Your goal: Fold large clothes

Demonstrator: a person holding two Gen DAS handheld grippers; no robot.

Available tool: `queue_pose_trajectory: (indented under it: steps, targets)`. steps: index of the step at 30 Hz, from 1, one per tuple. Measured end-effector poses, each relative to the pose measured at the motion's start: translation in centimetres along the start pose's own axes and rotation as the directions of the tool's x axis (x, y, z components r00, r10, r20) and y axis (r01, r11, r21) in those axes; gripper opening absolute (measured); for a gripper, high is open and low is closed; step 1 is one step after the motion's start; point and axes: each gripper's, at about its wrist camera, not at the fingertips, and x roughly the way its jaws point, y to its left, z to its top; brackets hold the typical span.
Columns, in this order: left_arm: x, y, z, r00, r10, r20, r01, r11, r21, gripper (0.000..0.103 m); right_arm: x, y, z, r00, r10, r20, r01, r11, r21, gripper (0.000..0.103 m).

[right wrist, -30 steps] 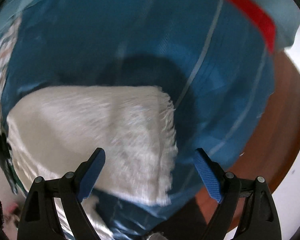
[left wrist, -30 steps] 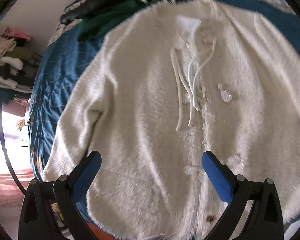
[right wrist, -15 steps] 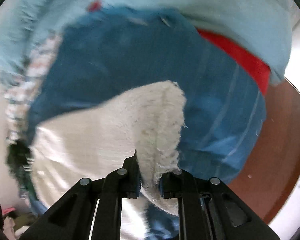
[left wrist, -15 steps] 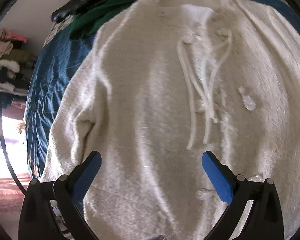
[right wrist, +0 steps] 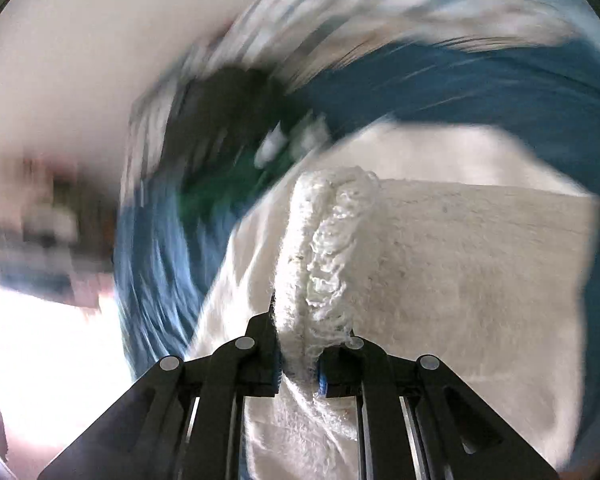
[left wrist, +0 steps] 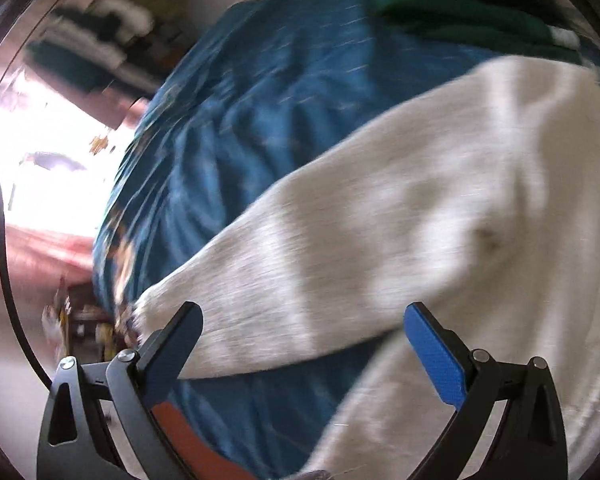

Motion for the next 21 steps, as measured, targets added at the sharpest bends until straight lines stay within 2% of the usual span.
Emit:
queue_pose_trajectory:
  steps: [2, 4, 6, 7, 9, 11, 13, 14, 15, 16, 17, 18, 19, 20, 21]
  targets:
    - [1.7, 2.1, -0.3, 0.999, 0.027, -0.024, -0.028, 0.999, -0.027, 0.103, 6.8, 3.7, -1.2, 0.995, -0.027, -0.091, 0.017, 0.995, -0.101, 0.013]
    - [2.8, 3.6, -1.3, 0.998, 0.048, -0.048, -0.051, 0.998, -0.047, 0.103, 14.1, 6.6, -2.7, 0.978, -0.109, -0.176, 0.071, 0.975, -0.209, 0.014]
    - [3.8, 5.4, -2.1, 0.996, 0.062, -0.068, -0.066, 0.995, -0.071, 0.103, 19.1, 7.8, -4.5, 0.949, -0.158, -0.271, 0.081, 0.958, -0.276, 0.024]
    - [4.2, 6.3, -2.5, 0.995, 0.064, -0.083, -0.071, 0.994, -0.08, 0.103, 19.9, 8.0, -5.1, 0.942, -0.164, -0.293, 0.078, 0.955, -0.286, 0.025]
    - [4.5, 7.8, -3.4, 0.992, 0.061, -0.111, -0.073, 0.992, -0.106, 0.103, 19.8, 7.7, -5.6, 0.942, -0.066, -0.328, -0.013, 0.973, -0.231, 0.04]
    - [4.9, 9.5, -4.6, 0.987, 0.044, -0.152, -0.068, 0.985, -0.156, 0.103, 16.2, 6.1, -5.7, 0.954, 0.013, -0.301, -0.066, 0.984, -0.166, 0.051]
    - [4.8, 10.3, -5.7, 0.982, 0.021, -0.189, -0.058, 0.979, -0.194, 0.103, 12.1, 3.7, -5.5, 0.968, 0.054, -0.246, -0.085, 0.989, -0.118, 0.052]
    - [5.0, 10.9, -6.2, 0.978, 0.004, -0.209, -0.05, 0.975, -0.215, 0.103, 10.0, 2.1, -5.4, 0.976, 0.038, -0.213, -0.06, 0.994, -0.096, 0.053]
    - [5.0, 10.9, -6.7, 0.975, -0.006, -0.221, -0.045, 0.973, -0.225, 0.103, 7.1, 0.0, -4.8, 0.986, -0.037, -0.161, 0.024, 0.996, -0.081, 0.053]
    - [5.1, 11.1, -7.1, 0.973, -0.018, -0.231, -0.037, 0.972, -0.232, 0.103, 5.7, -1.3, -4.2, 0.984, -0.126, -0.127, 0.116, 0.99, -0.082, 0.053]
    - [5.2, 11.0, -7.4, 0.972, -0.024, -0.235, -0.032, 0.973, -0.231, 0.103, 4.0, -4.0, -4.4, 0.953, -0.287, -0.095, 0.278, 0.955, -0.098, 0.053]
    - [5.4, 10.9, -7.6, 0.972, -0.02, -0.233, -0.033, 0.975, -0.221, 0.103, 3.3, -5.8, -4.2, 0.915, -0.394, -0.09, 0.384, 0.916, -0.116, 0.053]
    - [5.6, 10.5, -7.7, 0.973, -0.013, -0.231, -0.036, 0.978, -0.207, 0.103, 3.0, -8.2, -4.5, 0.856, -0.509, -0.096, 0.495, 0.858, -0.136, 0.053]
    - [5.9, 10.1, -7.7, 0.974, -0.009, -0.228, -0.036, 0.981, -0.191, 0.103, 3.3, -10.4, -4.7, 0.804, -0.583, -0.121, 0.565, 0.811, -0.154, 0.053]
    - [5.9, 9.7, -7.7, 0.974, -0.007, -0.226, -0.036, 0.982, -0.184, 0.103, 4.3, -13.1, -5.1, 0.766, -0.622, -0.164, 0.597, 0.782, -0.179, 0.053]
